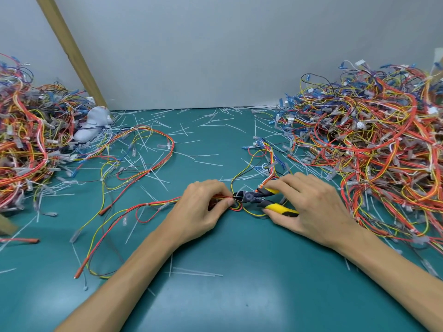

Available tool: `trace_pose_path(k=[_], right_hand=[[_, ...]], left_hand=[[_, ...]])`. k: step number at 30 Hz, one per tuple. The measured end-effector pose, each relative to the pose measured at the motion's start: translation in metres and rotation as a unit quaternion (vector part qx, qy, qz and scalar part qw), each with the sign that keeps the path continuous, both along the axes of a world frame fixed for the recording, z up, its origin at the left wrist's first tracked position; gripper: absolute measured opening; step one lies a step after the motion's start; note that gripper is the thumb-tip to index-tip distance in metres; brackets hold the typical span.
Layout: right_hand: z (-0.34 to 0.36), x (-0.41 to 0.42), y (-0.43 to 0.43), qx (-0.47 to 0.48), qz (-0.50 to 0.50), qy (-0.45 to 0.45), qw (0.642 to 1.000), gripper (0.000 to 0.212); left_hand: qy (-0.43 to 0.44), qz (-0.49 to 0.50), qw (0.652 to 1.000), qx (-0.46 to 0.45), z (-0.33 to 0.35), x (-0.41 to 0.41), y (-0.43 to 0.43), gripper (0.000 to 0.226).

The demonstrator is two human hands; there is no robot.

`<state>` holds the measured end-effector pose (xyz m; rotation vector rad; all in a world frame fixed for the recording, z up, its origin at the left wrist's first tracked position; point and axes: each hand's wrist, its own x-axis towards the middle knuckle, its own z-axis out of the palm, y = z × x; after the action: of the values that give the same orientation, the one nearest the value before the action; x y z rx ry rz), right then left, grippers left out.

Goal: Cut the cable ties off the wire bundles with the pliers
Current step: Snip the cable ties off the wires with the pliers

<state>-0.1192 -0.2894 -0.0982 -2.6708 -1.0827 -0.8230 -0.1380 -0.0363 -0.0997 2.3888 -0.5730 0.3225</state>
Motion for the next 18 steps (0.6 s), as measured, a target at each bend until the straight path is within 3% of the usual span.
trace_pose_path(k=[18], right_hand=[[0.0023, -0.0009, -0.0008, 0.018, 0.010, 0.070, 0.997, 0.041]], left_hand=[[-0.041, 0.004, 0.999, 0.031, -0.0010, 0.0008, 0.0000, 0.003]])
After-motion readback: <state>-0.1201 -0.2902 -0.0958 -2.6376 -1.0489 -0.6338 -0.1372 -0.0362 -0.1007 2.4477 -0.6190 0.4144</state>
